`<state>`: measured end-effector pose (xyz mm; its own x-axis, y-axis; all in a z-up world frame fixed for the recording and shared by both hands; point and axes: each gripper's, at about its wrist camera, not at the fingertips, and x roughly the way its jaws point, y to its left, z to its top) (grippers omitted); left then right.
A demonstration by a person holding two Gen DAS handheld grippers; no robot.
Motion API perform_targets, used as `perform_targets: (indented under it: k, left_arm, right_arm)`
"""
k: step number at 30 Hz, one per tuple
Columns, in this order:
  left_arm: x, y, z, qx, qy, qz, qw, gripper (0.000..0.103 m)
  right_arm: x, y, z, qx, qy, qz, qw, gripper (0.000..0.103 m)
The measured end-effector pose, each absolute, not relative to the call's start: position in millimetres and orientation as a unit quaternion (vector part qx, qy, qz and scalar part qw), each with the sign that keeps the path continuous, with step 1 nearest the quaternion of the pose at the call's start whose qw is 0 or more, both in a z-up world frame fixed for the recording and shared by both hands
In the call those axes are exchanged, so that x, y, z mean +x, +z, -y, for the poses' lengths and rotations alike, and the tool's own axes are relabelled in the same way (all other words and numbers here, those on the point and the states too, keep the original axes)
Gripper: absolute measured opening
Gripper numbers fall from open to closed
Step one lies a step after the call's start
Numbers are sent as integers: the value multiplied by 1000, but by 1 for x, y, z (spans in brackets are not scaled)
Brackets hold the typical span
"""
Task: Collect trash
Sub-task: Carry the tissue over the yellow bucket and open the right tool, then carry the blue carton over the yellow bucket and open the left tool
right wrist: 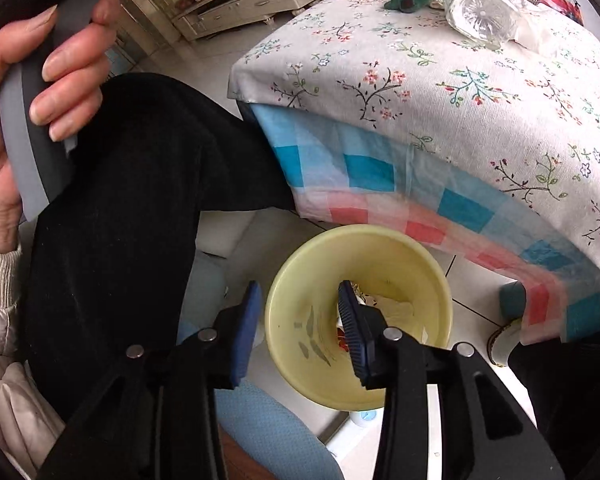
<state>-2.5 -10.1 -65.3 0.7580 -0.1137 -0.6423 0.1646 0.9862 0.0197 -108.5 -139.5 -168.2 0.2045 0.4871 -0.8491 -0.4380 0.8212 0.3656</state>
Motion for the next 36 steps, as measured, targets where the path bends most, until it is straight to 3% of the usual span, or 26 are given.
perform_targets:
  k: [2,6,13,22,36]
  left_arm:
    - [-8,-62,12,41,-76,-337,938,59]
    - [-21,-57,14,49,-81,-331,939,59]
    - [-41,-48,24,60,-89,-321,941,59]
    - [-66,-52,39,88,-113,-330,933,59]
    - [-109,-137,90,200,-206,-436,853,59]
  right_arm:
    - [-109,-162,148,37,292,-539,789,41]
    - [-108,-141,168,70,268,-476,835,53]
    - [-117,-115,202,103,187,-378,901,65]
    - [-129,-95,233,135,123,-309,934,69]
    - [-132,-95,252,171,94,-292,936,71]
